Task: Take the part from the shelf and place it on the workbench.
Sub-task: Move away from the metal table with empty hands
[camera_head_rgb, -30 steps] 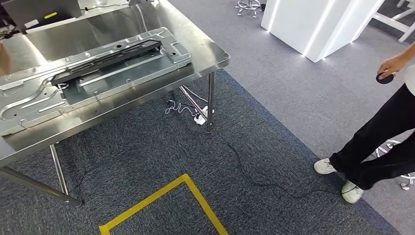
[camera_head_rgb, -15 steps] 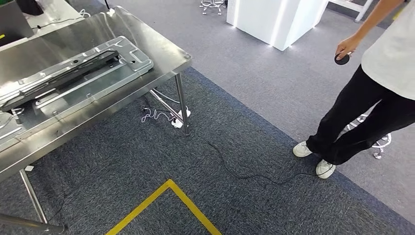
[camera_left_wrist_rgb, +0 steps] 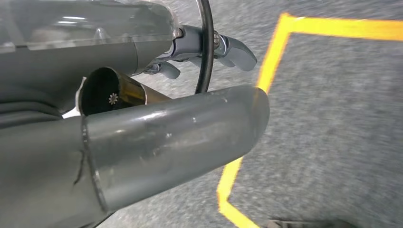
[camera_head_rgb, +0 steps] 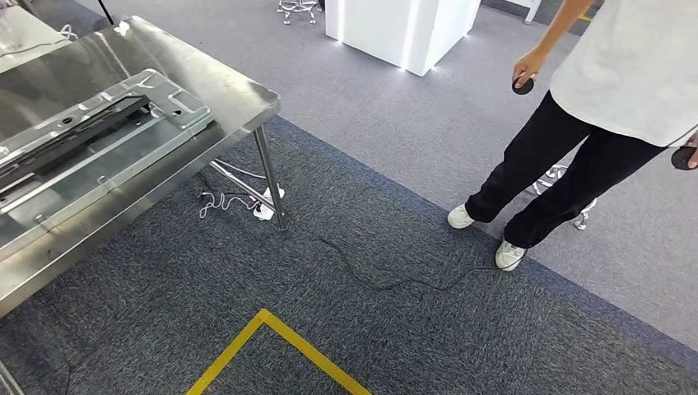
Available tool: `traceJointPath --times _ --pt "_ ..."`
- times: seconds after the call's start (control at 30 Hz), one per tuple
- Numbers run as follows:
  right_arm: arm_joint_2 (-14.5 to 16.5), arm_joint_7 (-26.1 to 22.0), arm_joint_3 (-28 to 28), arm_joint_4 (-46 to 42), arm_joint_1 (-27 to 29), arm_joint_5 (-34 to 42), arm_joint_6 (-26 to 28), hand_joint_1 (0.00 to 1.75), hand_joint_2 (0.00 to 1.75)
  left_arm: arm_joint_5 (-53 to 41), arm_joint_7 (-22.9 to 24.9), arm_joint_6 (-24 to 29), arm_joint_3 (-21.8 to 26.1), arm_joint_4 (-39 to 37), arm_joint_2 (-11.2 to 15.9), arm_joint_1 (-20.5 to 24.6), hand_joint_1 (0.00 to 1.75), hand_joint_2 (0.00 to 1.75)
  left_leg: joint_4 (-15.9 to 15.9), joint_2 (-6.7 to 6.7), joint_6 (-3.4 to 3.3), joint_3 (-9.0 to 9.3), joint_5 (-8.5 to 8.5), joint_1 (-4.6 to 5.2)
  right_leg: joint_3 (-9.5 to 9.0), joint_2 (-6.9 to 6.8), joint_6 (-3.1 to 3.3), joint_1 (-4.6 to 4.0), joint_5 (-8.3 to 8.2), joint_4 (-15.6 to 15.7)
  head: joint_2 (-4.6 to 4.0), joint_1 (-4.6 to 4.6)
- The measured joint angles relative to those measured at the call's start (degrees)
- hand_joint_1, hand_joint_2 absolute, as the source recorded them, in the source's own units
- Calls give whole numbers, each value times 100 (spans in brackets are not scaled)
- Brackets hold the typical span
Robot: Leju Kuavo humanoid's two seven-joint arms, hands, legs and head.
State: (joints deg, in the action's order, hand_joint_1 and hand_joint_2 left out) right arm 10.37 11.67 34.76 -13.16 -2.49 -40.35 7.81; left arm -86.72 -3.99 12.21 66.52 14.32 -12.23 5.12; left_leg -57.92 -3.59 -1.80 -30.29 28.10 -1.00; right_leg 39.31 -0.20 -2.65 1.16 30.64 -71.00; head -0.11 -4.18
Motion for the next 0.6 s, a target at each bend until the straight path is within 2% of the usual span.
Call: traceJointPath --times 0.07,0.1,0.13,0.2,0.23,0.3,0.33,0.37,0.4,0.43,0.47,0.5,0.53,0.57,0.6 --pt "-31 -34 37 -1 -13 -58 -43 0 0 14 -77 1 1 0 -13 15 0 0 -15 -110 54 34 44 15 -422 -232 30 -13 -317 782 0 1" --pt "-40 -39 44 -2 -23 -93 -64 0 0 25 -94 1 0 0 -16 20 0 0 -21 -158 89 50 68 27 -556 -316 61 -34 -392 1045 0 3" --pt "-48 -39 47 -2 -28 -127 -80 0 0 37 -99 0 1 0 -22 25 0 0 -22 -206 125 68 87 39 -615 -361 97 -57 -405 1171 0 6" --pt "-65 -39 62 -2 -18 -174 -91 0 0 57 -51 -5 1 0 -46 40 0 0 0 -302 188 120 108 45 -613 -256 171 -78 -404 1203 0 10" --pt "-74 -39 70 -2 -10 -193 -94 0 0 67 11 -6 2 0 -61 47 0 0 -19 -277 219 138 142 33 -623 -201 208 -70 -417 1227 0 9" --pt "-87 -42 83 -2 -8 -233 -110 0 0 87 143 1 3 0 -85 47 0 0 -321 -49 262 32 377 9 -638 -85 291 -44 -452 1276 0 10" --pt "-93 -48 85 -2 -13 -257 -125 0 0 99 184 9 5 0 -89 36 0 0 -642 114 271 -112 567 -2 -635 -26 320 -43 -461 1283 0 10" --pt "-98 -54 89 -2 -18 -287 -142 0 0 119 205 19 7 0 -95 22 0 0 -1030 219 273 -299 756 -4 -627 40 341 -51 -464 1282 0 11" --pt "-102 -60 96 -2 -22 -322 -156 0 0 151 211 32 11 0 -100 7 0 0 -1380 272 274 -475 878 -4 -622 119 352 -63 -464 1277 0 11" --pt "-105 -65 105 -2 -21 -356 -162 0 0 188 195 44 20 0 -104 -3 0 0 -1578 295 270 -589 891 -4 -620 202 358 -75 -461 1267 0 11" --pt "-109 -75 116 -2 -19 -389 -159 0 0 228 159 56 31 0 -108 -6 0 0 -1567 308 259 -610 785 -3 -622 287 361 -84 -456 1255 0 11" --pt "-114 -86 127 -2 -18 -413 -150 0 0 256 113 66 42 0 -111 -5 0 0 -1338 330 239 -532 583 -3 -627 373 359 -90 -450 1241 0 11" --pt "-118 -101 143 -2 -18 -428 -139 0 0 270 67 79 51 0 -114 -2 0 0 -965 398 211 -389 343 -2 -633 453 354 -93 -443 1226 0 11" --pt "-121 -121 160 -2 -20 -437 -129 0 0 277 36 97 57 0 -117 -1 0 0 -602 528 177 -247 168 -3 -631 524 340 -99 -436 1210 0 10" --pt "-127 -142 178 -2 -25 -440 -125 0 0 277 24 121 61 0 -122 3 0 0 -321 642 151 -142 60 -4 -617 591 318 -99 -433 1195 0 10"
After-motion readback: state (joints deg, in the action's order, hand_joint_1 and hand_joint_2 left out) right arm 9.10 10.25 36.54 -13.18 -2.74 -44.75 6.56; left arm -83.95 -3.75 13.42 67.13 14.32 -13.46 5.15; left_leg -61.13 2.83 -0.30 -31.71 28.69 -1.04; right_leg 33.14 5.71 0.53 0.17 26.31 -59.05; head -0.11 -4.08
